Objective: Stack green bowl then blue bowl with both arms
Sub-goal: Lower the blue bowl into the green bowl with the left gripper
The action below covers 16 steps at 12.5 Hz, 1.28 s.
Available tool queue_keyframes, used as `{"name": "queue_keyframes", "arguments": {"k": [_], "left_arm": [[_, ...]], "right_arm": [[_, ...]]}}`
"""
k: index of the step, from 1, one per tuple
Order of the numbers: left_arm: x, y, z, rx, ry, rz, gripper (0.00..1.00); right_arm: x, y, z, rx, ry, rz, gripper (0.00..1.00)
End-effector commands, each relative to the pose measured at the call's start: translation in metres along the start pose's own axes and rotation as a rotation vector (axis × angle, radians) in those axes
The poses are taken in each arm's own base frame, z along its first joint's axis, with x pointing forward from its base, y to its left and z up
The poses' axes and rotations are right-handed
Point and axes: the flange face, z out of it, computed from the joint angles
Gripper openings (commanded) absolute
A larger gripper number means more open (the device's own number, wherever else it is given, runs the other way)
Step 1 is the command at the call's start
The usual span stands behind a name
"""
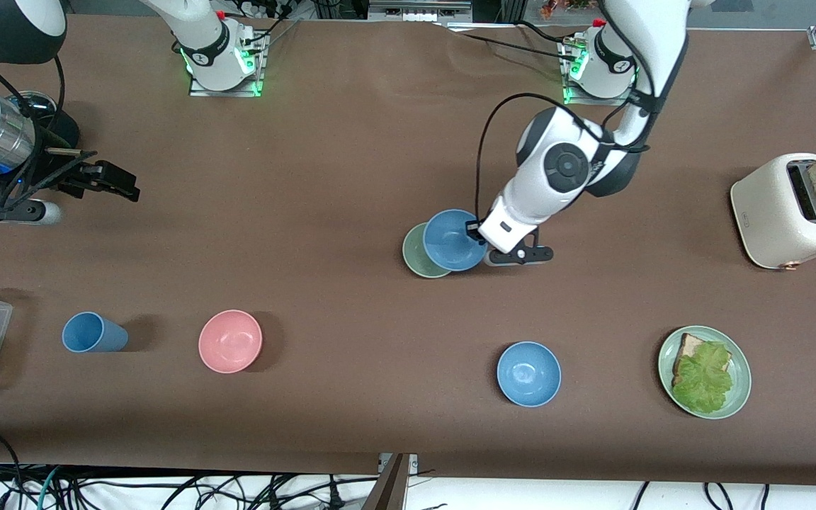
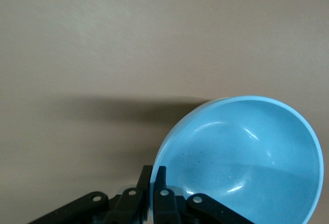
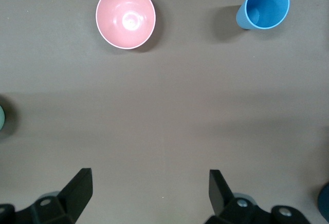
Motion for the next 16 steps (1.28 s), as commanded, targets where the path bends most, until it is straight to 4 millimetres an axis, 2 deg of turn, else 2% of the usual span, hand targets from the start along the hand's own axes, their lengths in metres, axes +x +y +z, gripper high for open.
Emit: {"name": "queue_keyframes", "arguments": {"k": [1,4,10,12,13,16], "left_arm": [[0.007,0.027,0.018,-0.003,-0.001,-0.037,0.00],[0.005,0.032,0.034,0.006,-0.006,-0.037,0.00],[0.004,0.031,0.043,0.025,-0.001,-0.020,0.00],[0.005,0.030,0.044,0.027,-0.002,-0.022,0.30],[0.005,0.030,0.043,0.025,-0.001,-0.023,0.50],[0.015,0.036,0.017,-0.006,0.022,-0.061,0.99]], "right_arm": [[-0.001,0.002,-0.004,0.009,-0.005,-0.011,1.00],[-0.002,0.002,-0.005,0.010,-0.005,-0.015,1.00],[-0.002,0.000,-0.004,0.006,-0.007,-0.018,1.00],[-0.008,0.001,-0.002,-0.003,-0.053,-0.014,1.00],[-0.009,0.002,-0.002,-0.007,-0.058,-0.014,1.00],[-0.007,0.002,-0.003,-0.007,-0.051,-0.012,1.00]]}}
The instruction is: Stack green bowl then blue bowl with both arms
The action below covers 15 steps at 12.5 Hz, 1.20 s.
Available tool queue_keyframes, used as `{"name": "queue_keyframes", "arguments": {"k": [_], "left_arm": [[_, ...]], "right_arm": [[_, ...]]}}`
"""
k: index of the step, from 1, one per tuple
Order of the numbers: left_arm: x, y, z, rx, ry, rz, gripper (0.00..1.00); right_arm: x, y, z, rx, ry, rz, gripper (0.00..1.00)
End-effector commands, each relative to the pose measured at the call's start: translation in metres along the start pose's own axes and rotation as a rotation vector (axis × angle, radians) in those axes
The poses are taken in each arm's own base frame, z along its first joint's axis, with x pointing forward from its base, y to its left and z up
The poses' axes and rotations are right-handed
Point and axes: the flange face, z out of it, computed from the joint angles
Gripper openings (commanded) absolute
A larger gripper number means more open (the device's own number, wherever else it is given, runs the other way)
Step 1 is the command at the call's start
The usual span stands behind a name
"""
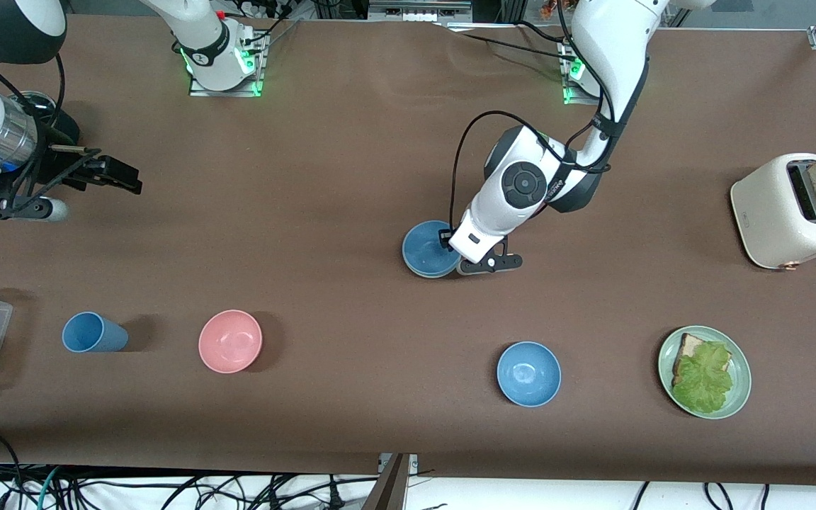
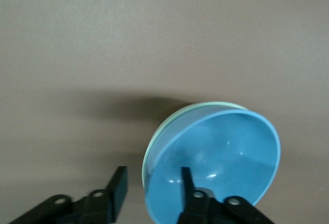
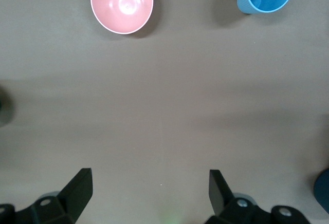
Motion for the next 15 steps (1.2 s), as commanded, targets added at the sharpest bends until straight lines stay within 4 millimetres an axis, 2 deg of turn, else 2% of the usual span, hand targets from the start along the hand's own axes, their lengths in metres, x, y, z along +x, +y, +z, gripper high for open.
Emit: {"name": "queue_keyframes", "arguments": {"k": [1,2,4,5,8,10,13,15], "left_arm": [[0.010,0.010,-0.038,-0.020,0.038,-0.028,1.00],[0.011,0.008,-0.056,-0.017,0.035,-0.029,1.00],[0.017,0.006,-0.106,-0.006,0.065,-0.005,1.00],[0.024,-0.001,-0.135,0.043,0.117,0.033,1.00],[0.051,-0.058,-0.220,0.126,0.159,0.057,1.00],[0.068,-0.110,-0.267,0.134,0.158,0.099,1.00],[0.074,-0.173,-0.303,0.165,0.096,0.122,1.00],[0.069,-0.204,-0.326,0.175,0.062,0.102,1.00]], "right_arm": [[-0.003,0.002,-0.008,0.000,-0.002,-0.011,1.00],[-0.003,0.002,-0.008,0.000,-0.002,-0.016,1.00],[-0.003,0.003,-0.008,0.000,-0.003,-0.028,1.00],[-0.003,0.005,-0.009,0.000,-0.001,-0.028,1.00],[-0.005,0.006,-0.012,0.002,0.005,-0.029,1.00],[-0.005,0.004,-0.012,0.003,0.003,-0.033,1.00],[-0.007,0.005,-0.010,0.001,-0.016,-0.041,1.00],[-0.007,0.005,-0.010,0.001,-0.017,-0.043,1.00]]}}
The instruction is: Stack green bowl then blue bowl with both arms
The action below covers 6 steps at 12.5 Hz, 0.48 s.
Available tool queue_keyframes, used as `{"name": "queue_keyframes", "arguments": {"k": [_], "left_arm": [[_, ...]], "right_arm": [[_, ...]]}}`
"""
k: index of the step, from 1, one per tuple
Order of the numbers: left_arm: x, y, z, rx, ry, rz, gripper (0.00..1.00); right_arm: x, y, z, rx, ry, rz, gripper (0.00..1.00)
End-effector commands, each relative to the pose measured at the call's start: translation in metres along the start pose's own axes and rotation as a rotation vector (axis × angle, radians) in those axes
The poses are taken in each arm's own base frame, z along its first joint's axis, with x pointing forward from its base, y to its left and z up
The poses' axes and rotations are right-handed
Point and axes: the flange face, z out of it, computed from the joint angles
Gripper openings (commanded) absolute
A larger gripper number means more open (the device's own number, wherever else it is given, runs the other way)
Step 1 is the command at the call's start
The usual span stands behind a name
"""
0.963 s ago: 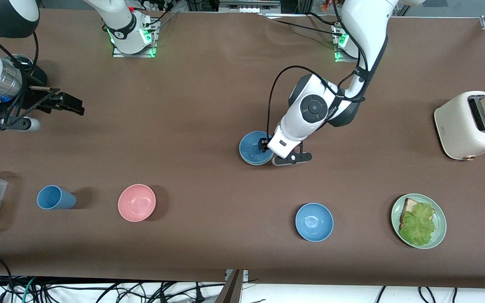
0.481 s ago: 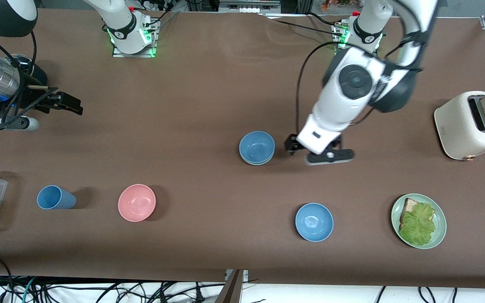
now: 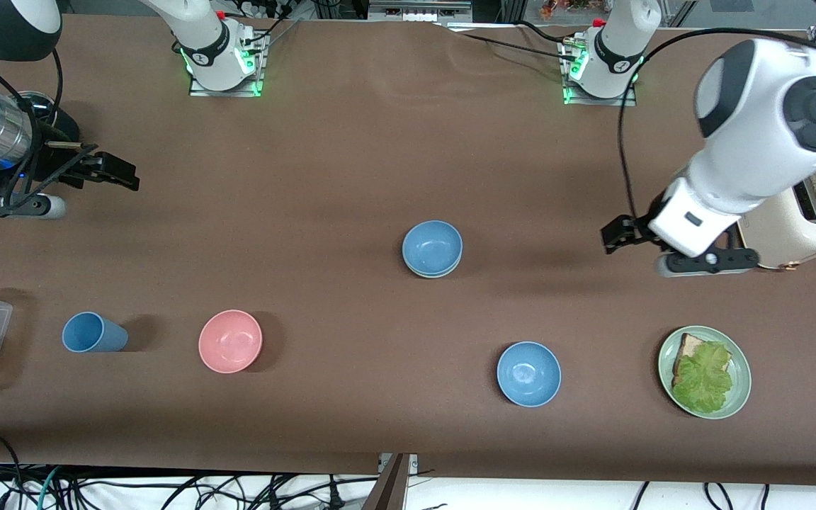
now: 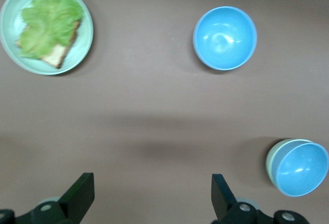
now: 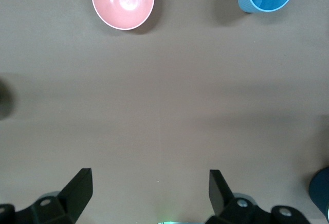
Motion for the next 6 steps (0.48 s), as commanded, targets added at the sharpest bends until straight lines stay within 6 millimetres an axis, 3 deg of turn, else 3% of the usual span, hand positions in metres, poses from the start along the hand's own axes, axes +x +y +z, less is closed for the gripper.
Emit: {"name": "queue_keyframes", "arguments": {"k": [1,4,6], "left_arm": [[-0.012,-0.034,-0.019,0.025,-0.055,0.055,1.00],[-0.009,-0.090,-0.032,0.017,-0.062,0.083,1.00],[-0.012,-0.103,-0.034,0.016,-0.080,0.077,1.00]], "right_arm": [[-0.005,0.002,-0.008,0.002,-0.003,-0.017,1.00],[-0.005,0.003,-0.008,0.001,-0.004,-0.017,1.00],[-0.005,0.003,-0.008,0.003,-0.004,-0.017,1.00]]}}
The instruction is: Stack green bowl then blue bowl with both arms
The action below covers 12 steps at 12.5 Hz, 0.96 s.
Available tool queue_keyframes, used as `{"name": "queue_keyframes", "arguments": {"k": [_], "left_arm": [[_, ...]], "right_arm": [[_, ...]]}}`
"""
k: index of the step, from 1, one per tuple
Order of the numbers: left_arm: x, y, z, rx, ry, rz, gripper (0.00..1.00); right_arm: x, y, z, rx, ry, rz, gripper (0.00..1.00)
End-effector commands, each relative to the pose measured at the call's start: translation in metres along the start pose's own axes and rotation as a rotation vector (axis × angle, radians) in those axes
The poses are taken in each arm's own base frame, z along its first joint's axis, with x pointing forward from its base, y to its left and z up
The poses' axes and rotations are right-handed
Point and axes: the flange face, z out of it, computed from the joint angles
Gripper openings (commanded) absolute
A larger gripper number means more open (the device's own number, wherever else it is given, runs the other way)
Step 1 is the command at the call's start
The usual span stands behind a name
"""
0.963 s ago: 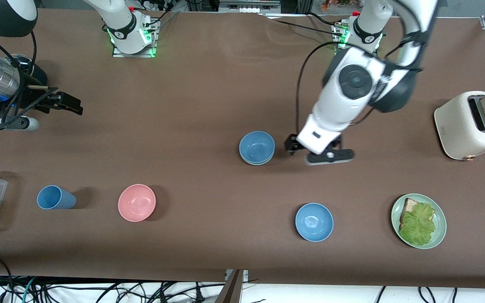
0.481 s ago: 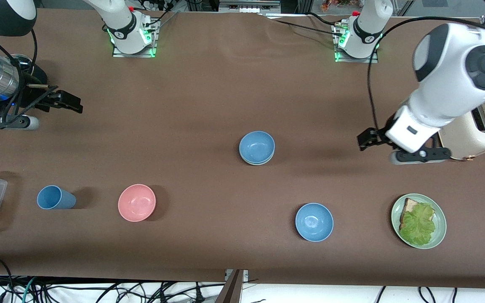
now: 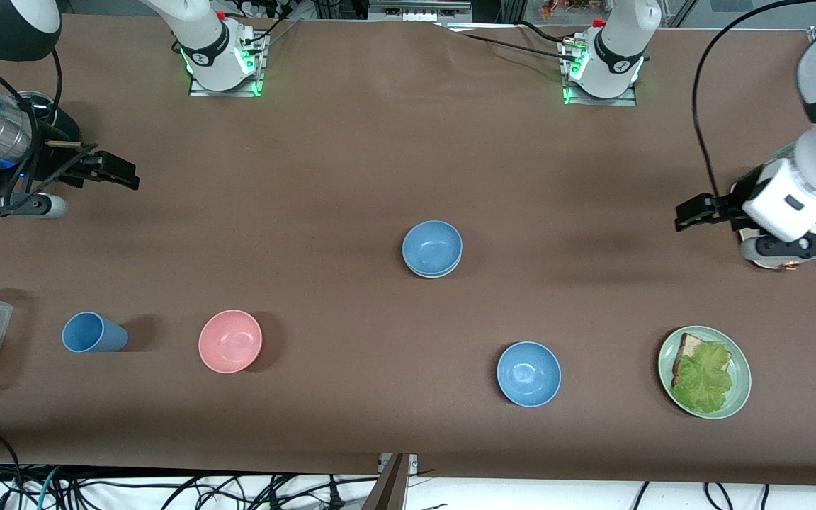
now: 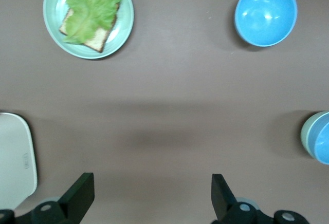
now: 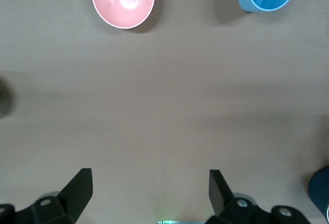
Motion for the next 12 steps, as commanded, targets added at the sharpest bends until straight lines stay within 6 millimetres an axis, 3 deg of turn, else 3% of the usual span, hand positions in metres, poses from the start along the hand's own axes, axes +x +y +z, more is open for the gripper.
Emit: {"name": "queue_keyframes", "arguments": {"k": [1,5,12], "left_arm": [[-0.009,-0.004,-0.010,0.011,-0.006,0.030,1.00],[-0.010,-0.015,-0.015,0.011,0.002,0.033,1.00],[-0.007,-0.011,-0.016,0.012,-0.002,0.072,1.00]], "right_arm": [[-0.005,0.003,-0.008,0.003,-0.002,-0.014,1.00],[-0.005,0.003,-0.008,0.003,-0.002,-0.014,1.00],[-0.004,0.010,-0.008,0.004,-0.002,-0.015,1.00]]}}
